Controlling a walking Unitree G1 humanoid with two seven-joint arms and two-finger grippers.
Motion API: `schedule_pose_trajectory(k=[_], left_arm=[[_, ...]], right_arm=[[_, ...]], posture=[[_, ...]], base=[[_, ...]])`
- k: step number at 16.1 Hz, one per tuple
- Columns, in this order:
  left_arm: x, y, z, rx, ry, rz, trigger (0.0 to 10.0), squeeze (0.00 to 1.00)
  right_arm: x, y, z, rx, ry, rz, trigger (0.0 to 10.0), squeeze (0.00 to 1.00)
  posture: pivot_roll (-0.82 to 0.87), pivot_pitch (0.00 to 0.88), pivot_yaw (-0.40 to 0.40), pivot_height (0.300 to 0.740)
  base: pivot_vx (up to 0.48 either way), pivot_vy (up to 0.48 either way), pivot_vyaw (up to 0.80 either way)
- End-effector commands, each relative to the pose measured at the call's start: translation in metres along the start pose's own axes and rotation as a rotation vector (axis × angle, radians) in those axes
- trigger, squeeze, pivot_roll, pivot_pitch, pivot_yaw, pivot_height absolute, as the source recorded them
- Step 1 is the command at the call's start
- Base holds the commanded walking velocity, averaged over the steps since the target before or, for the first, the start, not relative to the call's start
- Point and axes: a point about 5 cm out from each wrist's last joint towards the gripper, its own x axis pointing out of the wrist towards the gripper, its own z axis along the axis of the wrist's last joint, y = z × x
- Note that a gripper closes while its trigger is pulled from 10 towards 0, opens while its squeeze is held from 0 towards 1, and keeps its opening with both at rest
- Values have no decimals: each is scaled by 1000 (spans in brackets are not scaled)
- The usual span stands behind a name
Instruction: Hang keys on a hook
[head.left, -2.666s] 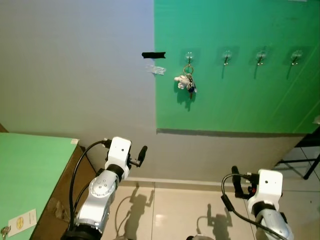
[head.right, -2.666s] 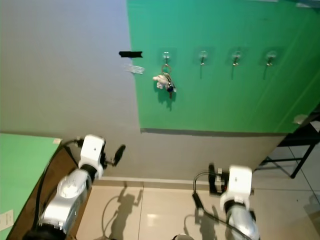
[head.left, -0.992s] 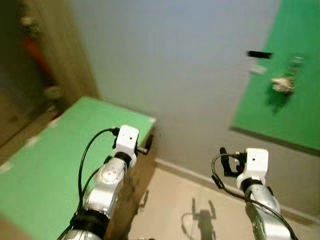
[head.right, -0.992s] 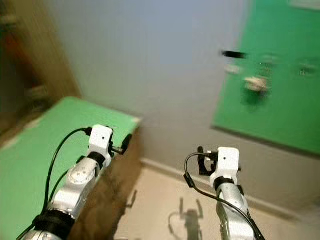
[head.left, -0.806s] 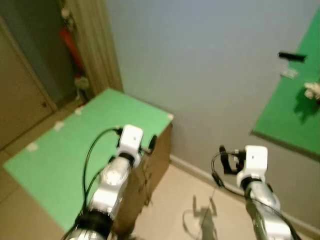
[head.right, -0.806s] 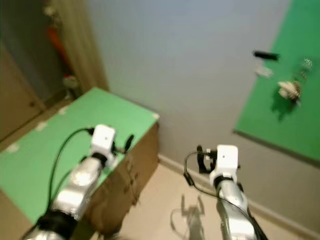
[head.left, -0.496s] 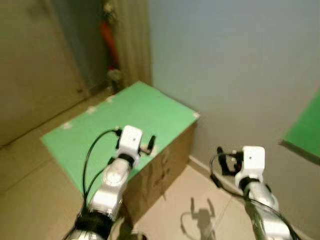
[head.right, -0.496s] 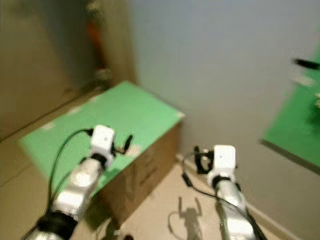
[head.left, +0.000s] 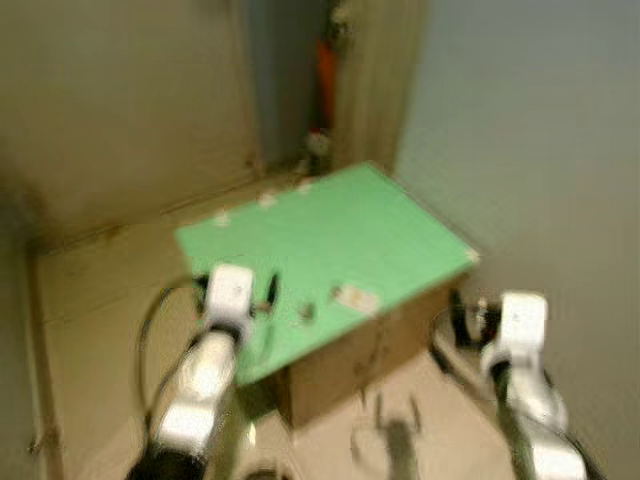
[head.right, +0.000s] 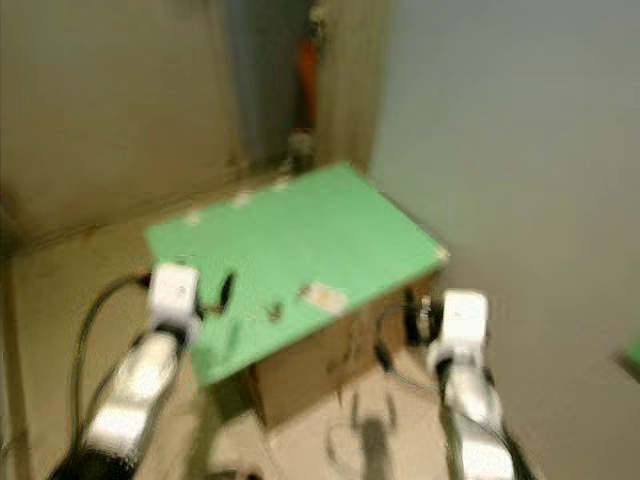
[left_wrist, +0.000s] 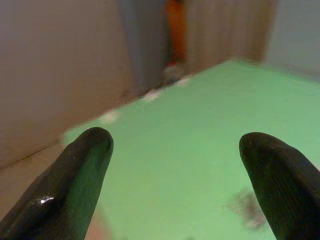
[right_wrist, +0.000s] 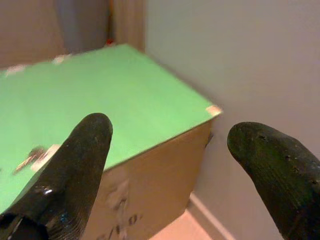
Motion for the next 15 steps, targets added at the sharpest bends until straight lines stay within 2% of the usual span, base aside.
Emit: schedule_pose_trajectory(k=[1,3,7,9,15], left_arm=[[0,-5,1,-2,-4,-9,10000,0],[7,-15,1,12,25,-46,10000,0],[19,-12,12,25,1,-65,10000,0],[31,-10,21,6,-14,-80,10000,0],[46,-17,33,30,-30,-98,10000,0]], right_arm=[[-2,-2,-2,-10,2,-3,10000,0],[-1,-1,-8,-2,32,-27,10000,0],[7,2,-3,-12,20,-3,10000,0],[11,2,-2,-19,10,-5,10000,0],[13,9,-2,-37,0,27,10000,0]], posture=[[-105,0,-8,740],[-106,0,-5,740],[-109,0,-1,740],[-114,0,4,740],[-122,0,8,740]], base=[[0,0,700],[0,0,722],[0,0,0],[0,0,0],[443,0,0]])
